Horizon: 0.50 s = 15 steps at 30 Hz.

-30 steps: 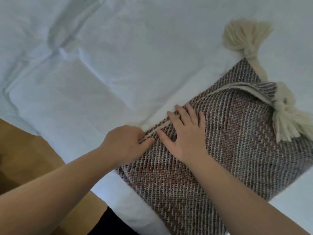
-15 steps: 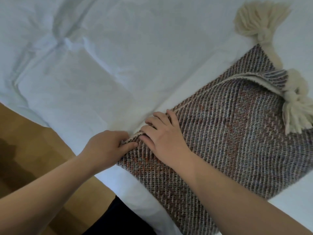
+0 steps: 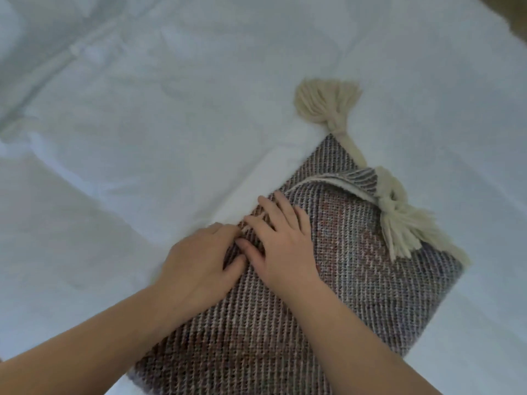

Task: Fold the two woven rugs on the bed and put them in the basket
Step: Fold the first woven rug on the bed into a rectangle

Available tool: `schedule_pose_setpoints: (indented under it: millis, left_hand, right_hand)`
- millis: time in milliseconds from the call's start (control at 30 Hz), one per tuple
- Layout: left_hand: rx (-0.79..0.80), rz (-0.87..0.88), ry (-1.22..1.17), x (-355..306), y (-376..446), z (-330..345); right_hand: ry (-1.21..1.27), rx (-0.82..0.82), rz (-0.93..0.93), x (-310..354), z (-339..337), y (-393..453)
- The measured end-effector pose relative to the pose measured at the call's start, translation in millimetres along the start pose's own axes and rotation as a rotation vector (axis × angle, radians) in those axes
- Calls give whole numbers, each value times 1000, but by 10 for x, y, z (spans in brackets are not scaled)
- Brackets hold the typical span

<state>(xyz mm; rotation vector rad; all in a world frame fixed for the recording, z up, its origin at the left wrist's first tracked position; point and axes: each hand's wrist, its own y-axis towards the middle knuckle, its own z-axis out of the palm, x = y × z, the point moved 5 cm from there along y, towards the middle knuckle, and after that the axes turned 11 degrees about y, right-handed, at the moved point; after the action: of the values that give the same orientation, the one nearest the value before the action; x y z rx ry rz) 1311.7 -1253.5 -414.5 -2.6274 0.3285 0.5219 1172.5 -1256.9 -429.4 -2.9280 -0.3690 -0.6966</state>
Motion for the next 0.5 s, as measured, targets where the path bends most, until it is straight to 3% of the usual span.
schedule_pose_setpoints:
  millis: [200, 333, 500]
  left_hand:
    - [-40, 119, -34, -544, 698, -131]
    - [81, 81, -263, -929, 1175, -156]
    - [120, 187, -242, -1426, 1754, -128]
  right_hand:
    - [111, -174, 126, -668, -374, 135]
    - [128, -359, 260, -1014, -580, 119]
    - [74, -463, 316, -1271, -730, 130]
